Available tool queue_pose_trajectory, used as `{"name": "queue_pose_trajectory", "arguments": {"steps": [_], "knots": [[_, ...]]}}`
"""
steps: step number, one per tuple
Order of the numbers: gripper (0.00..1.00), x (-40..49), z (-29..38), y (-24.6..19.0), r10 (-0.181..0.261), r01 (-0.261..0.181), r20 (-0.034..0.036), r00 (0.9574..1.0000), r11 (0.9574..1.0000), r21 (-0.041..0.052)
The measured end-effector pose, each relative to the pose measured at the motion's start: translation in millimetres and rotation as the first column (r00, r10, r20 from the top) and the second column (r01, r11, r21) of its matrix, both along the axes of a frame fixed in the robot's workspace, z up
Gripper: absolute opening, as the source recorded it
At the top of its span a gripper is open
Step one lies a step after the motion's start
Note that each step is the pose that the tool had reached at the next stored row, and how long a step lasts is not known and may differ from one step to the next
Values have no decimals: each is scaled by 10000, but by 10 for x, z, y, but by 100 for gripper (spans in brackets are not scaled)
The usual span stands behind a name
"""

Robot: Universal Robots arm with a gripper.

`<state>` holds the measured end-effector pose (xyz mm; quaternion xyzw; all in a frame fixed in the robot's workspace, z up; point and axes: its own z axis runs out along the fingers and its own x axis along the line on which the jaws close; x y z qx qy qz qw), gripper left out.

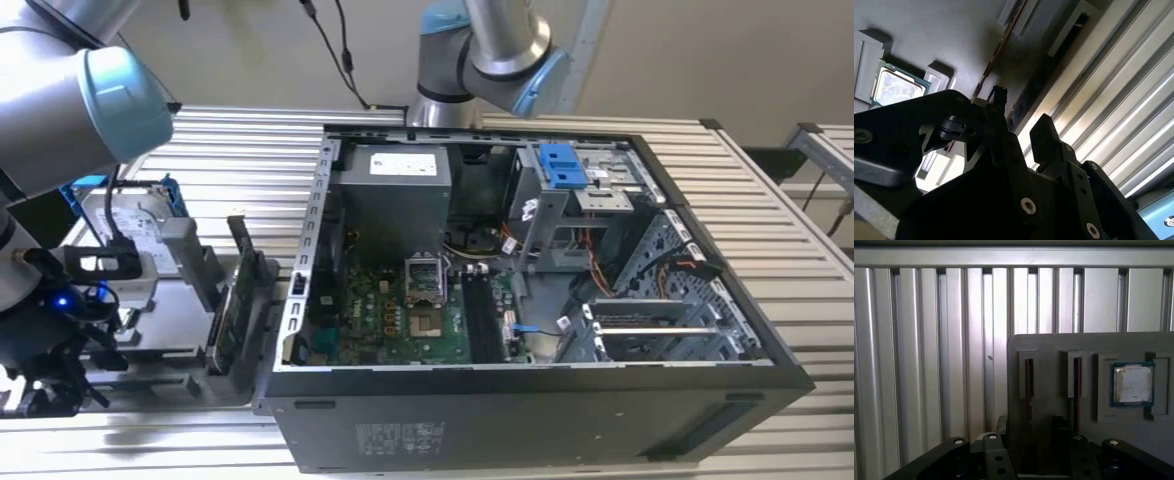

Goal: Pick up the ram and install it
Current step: 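Pick up the ram and move it above insertion slot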

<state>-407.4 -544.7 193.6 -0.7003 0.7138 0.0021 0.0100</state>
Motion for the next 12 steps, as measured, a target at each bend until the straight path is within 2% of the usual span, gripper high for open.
{"name": "queue_pose_trajectory", "arguments": {"steps": [9,12], "knots": [[45,-2,-3,1,-1,1,16,10000,10000,-1],[27,-1,-2,0,-1,1,18,10000,10000,-1]]}}
